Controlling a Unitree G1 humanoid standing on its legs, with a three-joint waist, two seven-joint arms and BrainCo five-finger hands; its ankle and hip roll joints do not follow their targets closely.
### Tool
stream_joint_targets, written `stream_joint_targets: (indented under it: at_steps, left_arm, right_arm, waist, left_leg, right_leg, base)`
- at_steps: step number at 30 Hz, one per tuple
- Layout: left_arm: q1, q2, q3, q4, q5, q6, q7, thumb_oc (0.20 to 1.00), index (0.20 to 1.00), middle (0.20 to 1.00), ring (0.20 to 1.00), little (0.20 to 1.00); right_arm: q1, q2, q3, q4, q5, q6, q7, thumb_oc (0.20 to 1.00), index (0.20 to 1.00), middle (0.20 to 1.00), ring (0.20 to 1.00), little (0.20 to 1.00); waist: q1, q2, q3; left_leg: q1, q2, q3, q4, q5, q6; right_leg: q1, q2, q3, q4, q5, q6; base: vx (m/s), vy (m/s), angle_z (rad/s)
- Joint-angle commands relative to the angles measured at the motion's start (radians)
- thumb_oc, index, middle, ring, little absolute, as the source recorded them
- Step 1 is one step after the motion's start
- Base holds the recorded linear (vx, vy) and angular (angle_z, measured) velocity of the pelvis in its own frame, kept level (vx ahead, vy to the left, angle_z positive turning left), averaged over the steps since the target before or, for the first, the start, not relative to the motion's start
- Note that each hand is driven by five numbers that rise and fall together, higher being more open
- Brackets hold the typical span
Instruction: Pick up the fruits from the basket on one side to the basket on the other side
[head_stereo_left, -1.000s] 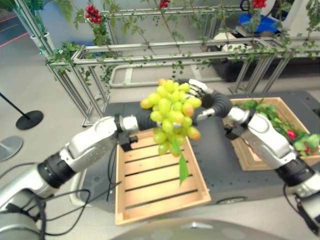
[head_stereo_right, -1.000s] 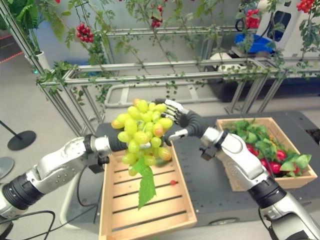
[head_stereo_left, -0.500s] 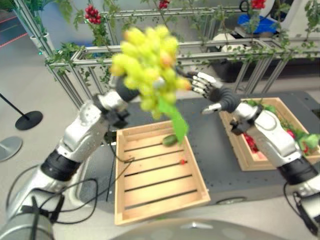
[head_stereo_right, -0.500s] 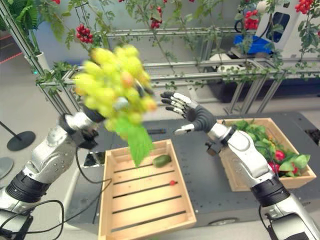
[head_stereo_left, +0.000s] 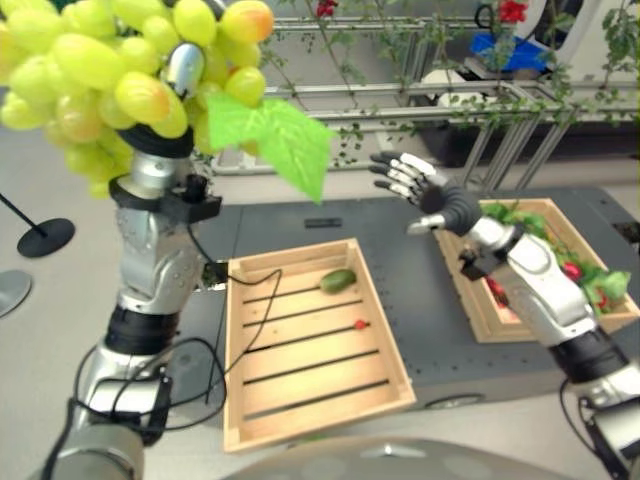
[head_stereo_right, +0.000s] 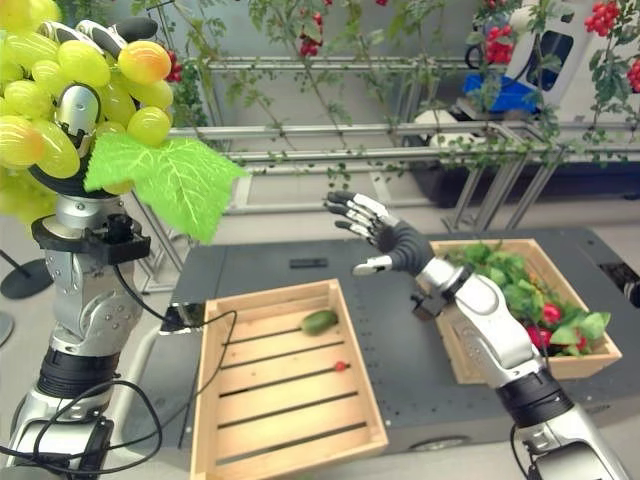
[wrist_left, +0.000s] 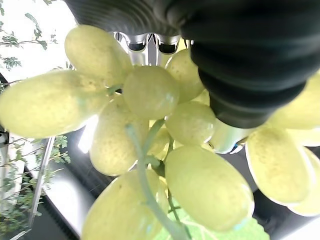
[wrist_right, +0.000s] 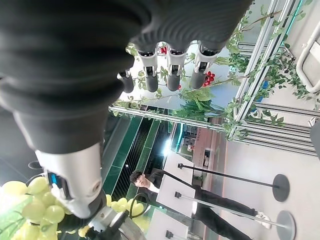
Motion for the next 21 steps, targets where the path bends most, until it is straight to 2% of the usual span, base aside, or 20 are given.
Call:
stream_joint_targets:
  at_steps: [1, 4, 5, 10, 11, 12, 13, 14, 15, 18, 20, 21]
  left_arm:
    - [-0.017, 0.096, 0.022, 0.025, 0.094, -0.045, -0.026, 0.200, 0.200, 0.200, 0.200, 0.200]
    - [-0.006, 0.102, 0.032, 0.025, 0.110, -0.053, -0.027, 0.200, 0.200, 0.200, 0.200, 0.200]
    - [-0.012, 0.125, 0.031, 0.021, 0.159, -0.065, -0.023, 0.200, 0.200, 0.200, 0.200, 0.200]
    - [-0.003, 0.109, 0.050, 0.025, 0.188, -0.083, -0.010, 0.200, 0.200, 0.200, 0.200, 0.200]
    - [-0.009, 0.131, 0.057, 0.022, 0.280, -0.105, 0.013, 0.200, 0.200, 0.200, 0.200, 0.200]
    - [-0.010, 0.131, 0.056, 0.022, 0.284, -0.106, 0.016, 0.200, 0.200, 0.200, 0.200, 0.200]
    - [-0.015, 0.177, 0.061, 0.017, 0.408, -0.117, 0.058, 0.200, 0.200, 0.200, 0.200, 0.200]
    - [-0.031, 0.317, 0.047, -0.008, 0.673, -0.131, 0.122, 0.200, 0.200, 0.200, 0.200, 0.200]
    - [-0.034, 0.318, 0.043, -0.006, 0.678, -0.131, 0.127, 0.200, 0.200, 0.200, 0.200, 0.200]
    - [-0.063, 0.481, -0.001, -0.031, 0.880, -0.168, 0.172, 0.200, 0.200, 0.200, 0.200, 0.200]
    - [-0.127, 0.624, -0.099, -0.043, 1.099, -0.183, 0.231, 0.200, 0.200, 0.200, 0.200, 0.200]
    - [-0.139, 0.625, -0.115, -0.035, 1.113, -0.185, 0.246, 0.200, 0.200, 0.200, 0.200, 0.200]
  right_arm:
    - [-0.003, 0.022, -0.074, -0.027, -0.004, -0.066, 0.008, 1.000, 1.000, 1.000, 1.000, 1.000]
    - [0.003, 0.028, -0.076, -0.025, -0.002, -0.068, 0.009, 1.000, 1.000, 1.000, 1.000, 1.000]
    - [0.007, 0.028, -0.078, -0.028, -0.007, -0.068, 0.013, 1.000, 1.000, 1.000, 1.000, 1.000]
    - [0.020, 0.032, -0.085, -0.032, -0.014, -0.068, 0.021, 1.000, 1.000, 1.000, 1.000, 1.000]
    - [0.025, 0.032, -0.093, -0.027, -0.020, -0.071, 0.019, 1.000, 1.000, 1.000, 1.000, 1.000]
    - [0.025, 0.032, -0.093, -0.027, -0.021, -0.071, 0.019, 1.000, 1.000, 1.000, 1.000, 1.000]
    - [0.031, 0.029, -0.100, -0.023, -0.026, -0.072, 0.017, 1.000, 1.000, 1.000, 1.000, 1.000]
    - [0.043, 0.011, -0.112, -0.020, -0.045, -0.077, 0.020, 1.000, 1.000, 1.000, 1.000, 1.000]
    - [0.043, 0.013, -0.113, -0.020, -0.045, -0.077, 0.020, 1.000, 1.000, 1.000, 1.000, 1.000]
    - [0.046, -0.011, -0.103, -0.036, -0.057, -0.087, 0.023, 1.000, 1.000, 1.000, 1.000, 1.000]
    - [0.049, -0.041, -0.093, -0.051, -0.061, -0.108, 0.013, 1.000, 1.000, 1.000, 1.000, 1.000]
    - [0.050, -0.038, -0.095, -0.051, -0.061, -0.108, 0.012, 1.000, 1.000, 1.000, 1.000, 1.000]
  waist:
    - [0.024, -0.009, -0.070]
    - [0.025, -0.010, -0.071]
    - [0.025, -0.010, -0.074]
    - [0.027, -0.012, -0.080]
    - [0.028, -0.012, -0.082]
    - [0.028, -0.012, -0.082]
    - [0.027, -0.012, -0.084]
    - [0.028, -0.010, -0.081]
    - [0.028, -0.012, -0.084]
    - [0.029, -0.009, -0.087]
    - [0.025, 0.000, -0.088]
    - [0.025, -0.004, -0.088]
  left_leg:
    - [0.043, -0.027, 0.017, 0.012, -0.120, 0.005]
    - [0.044, -0.028, 0.017, 0.011, -0.120, 0.005]
    - [0.045, -0.027, 0.016, 0.010, -0.121, 0.005]
    - [0.045, -0.028, 0.016, 0.009, -0.122, 0.006]
    - [0.045, -0.029, 0.015, 0.009, -0.122, 0.005]
    - [0.045, -0.029, 0.015, 0.009, -0.123, 0.005]
    - [0.045, -0.028, 0.014, 0.009, -0.123, 0.004]
    - [0.043, -0.028, 0.015, 0.012, -0.119, 0.002]
    - [0.045, -0.027, 0.013, 0.009, -0.123, 0.002]
    - [0.044, -0.028, 0.016, 0.009, -0.122, -0.002]
    - [0.043, -0.028, 0.015, 0.008, -0.119, -0.006]
    - [0.042, -0.028, 0.014, 0.008, -0.119, -0.006]
  right_leg:
    - [-0.066, 0.006, -0.001, 0.067, -0.021, 0.078]
    - [-0.065, 0.006, -0.002, 0.067, -0.022, 0.078]
    - [-0.065, 0.005, 0.000, 0.067, -0.023, 0.078]
    - [-0.064, 0.006, 0.001, 0.064, -0.025, 0.077]
    - [-0.065, 0.006, 0.001, 0.063, -0.024, 0.078]
    - [-0.065, 0.006, 0.001, 0.062, -0.024, 0.078]
    - [-0.064, 0.007, 0.001, 0.061, -0.025, 0.078]
    - [-0.064, 0.007, 0.002, 0.062, -0.021, 0.078]
    - [-0.063, 0.008, 0.002, 0.060, -0.026, 0.079]
    - [-0.064, 0.009, 0.000, 0.060, -0.026, 0.084]
    - [-0.066, 0.010, -0.003, 0.060, -0.025, 0.089]
    - [-0.066, 0.010, -0.004, 0.060, -0.025, 0.089]
  base:
    - [0.00, 0.000, 0.00]
    - [0.00, 0.000, 0.00]
    - [0.00, 0.000, 0.00]
    - [0.00, 0.000, 0.00]
    - [0.00, 0.000, 0.00]
    - [0.00, 0.000, 0.00]
    - [0.00, 0.000, 0.00]
    - [0.00, 0.000, 0.00]
    - [-0.01, 0.008, -0.07]
    - [-0.01, 0.008, -0.03]
    - [0.01, 0.009, 0.05]
    - [0.00, 0.000, 0.00]
